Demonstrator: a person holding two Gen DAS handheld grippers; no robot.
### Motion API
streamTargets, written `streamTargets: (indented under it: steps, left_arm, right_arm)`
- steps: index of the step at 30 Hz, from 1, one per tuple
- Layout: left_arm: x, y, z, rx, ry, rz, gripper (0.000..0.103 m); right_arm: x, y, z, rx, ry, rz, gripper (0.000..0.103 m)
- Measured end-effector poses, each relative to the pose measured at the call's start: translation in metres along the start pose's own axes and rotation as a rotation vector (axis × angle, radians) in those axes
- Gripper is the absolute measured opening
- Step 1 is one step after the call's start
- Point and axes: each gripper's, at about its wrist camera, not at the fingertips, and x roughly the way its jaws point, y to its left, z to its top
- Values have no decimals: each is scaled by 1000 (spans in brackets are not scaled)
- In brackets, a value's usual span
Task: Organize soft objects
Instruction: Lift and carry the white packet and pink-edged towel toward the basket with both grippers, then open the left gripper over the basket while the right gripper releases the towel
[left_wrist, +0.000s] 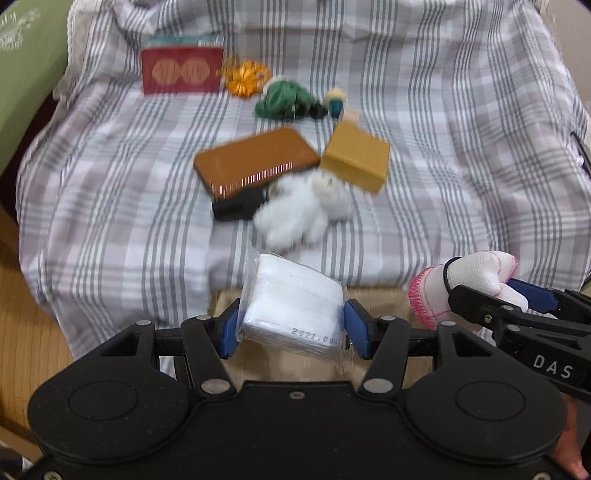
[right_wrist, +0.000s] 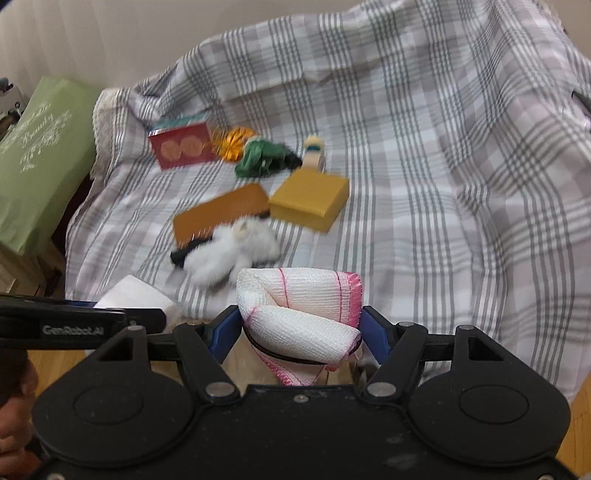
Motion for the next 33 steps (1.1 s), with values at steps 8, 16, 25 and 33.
streamTargets:
  steps: [8,16,25,33]
  left_arm:
    - [12,1,-17,-24,98,-2,55]
    - [21,3,-26,-51,172,3,55]
    - [25,5,-30,-59,201,18,55]
    - [27,6,-29,-64,212,17,55]
  right_arm:
    - [4,7,-17,-38,95,17,69]
    - [6,13,-22,-46,133,40,69]
    - [9,14,-24,-60,156,37,70]
    - [11,16,-23,-64,161,45,70]
